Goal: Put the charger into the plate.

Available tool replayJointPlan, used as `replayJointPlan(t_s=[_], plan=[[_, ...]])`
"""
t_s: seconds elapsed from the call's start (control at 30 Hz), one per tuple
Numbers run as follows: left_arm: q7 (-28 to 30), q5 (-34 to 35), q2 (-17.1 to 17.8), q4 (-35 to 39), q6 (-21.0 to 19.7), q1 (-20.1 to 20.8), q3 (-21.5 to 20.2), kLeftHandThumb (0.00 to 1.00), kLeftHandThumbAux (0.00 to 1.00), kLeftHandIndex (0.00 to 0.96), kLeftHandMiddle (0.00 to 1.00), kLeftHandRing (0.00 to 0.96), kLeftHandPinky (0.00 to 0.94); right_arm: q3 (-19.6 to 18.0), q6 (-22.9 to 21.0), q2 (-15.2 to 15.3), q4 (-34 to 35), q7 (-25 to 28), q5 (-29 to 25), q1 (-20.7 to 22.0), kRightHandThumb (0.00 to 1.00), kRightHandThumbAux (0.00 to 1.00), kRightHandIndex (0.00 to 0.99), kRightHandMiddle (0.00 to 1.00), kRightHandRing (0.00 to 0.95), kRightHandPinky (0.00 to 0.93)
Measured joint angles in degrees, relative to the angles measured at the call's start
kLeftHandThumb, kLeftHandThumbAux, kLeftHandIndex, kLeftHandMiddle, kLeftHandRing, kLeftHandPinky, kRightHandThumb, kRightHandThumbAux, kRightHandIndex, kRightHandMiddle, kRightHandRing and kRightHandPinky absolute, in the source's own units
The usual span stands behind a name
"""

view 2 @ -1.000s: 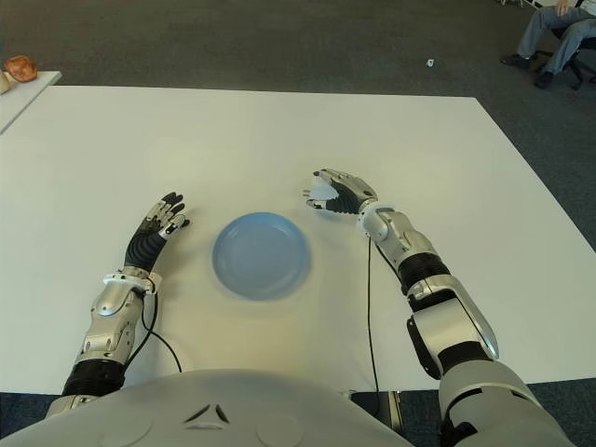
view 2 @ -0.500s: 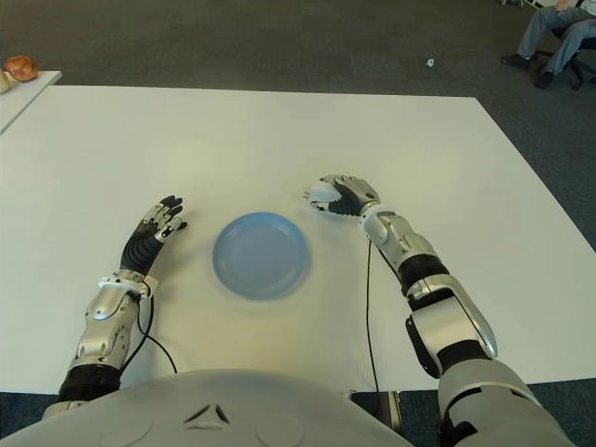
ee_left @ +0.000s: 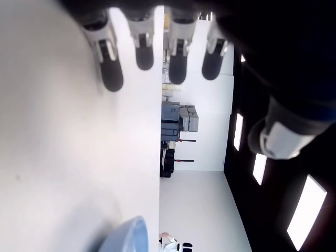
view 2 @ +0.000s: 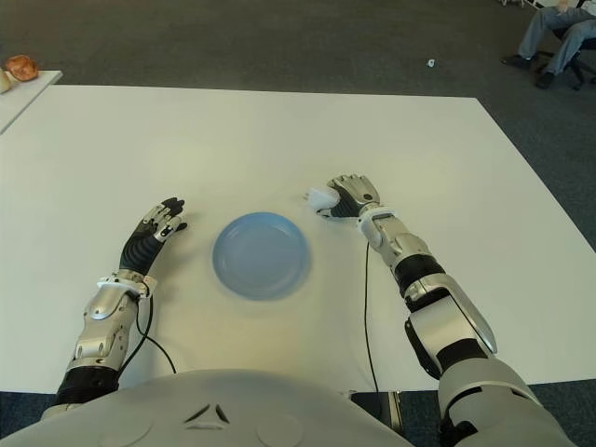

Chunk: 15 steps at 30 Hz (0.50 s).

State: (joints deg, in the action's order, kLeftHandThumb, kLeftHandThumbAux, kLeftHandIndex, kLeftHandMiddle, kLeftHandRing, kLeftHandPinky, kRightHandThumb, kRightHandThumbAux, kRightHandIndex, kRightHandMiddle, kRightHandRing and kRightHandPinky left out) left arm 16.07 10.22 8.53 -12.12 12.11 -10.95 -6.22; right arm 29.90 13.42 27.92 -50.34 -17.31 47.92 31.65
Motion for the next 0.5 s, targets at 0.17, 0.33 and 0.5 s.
replayJointPlan(t_s=[0.17, 0.33, 0.5], plan=[[0.0, 0.0, 0.0, 0.8, -0.3, -0.4, 0.0, 0.0, 0.5, 0.142, 0.14, 0.078, 0.036, 0.1, -3.4, -0.1, 2.8, 0.8, 0.1, -0.8, 0.977, 0.618, 0.778, 0.5, 0.843, 0.858], [0.2, 0.1, 0.0, 1.0, -0.3, -0.8, -0.1, 0.0, 0.502, 0.139, 0.141, 0.078, 0.033, -0.3, -4.8, 0.0, 4.8, 1.8, -0.3, -1.9, 0.977, 0.621, 0.814, 0.499, 0.862, 0.839], [0.7, 0.4, 0.2, 1.0, -0.3, -0.9, -0.2, 0.0, 0.503, 0.144, 0.145, 0.08, 0.022, -0.2, -4.9, 0.1, 5.8, 1.6, -0.3, -2.5, 0.976, 0.622, 0.832, 0.499, 0.865, 0.827]])
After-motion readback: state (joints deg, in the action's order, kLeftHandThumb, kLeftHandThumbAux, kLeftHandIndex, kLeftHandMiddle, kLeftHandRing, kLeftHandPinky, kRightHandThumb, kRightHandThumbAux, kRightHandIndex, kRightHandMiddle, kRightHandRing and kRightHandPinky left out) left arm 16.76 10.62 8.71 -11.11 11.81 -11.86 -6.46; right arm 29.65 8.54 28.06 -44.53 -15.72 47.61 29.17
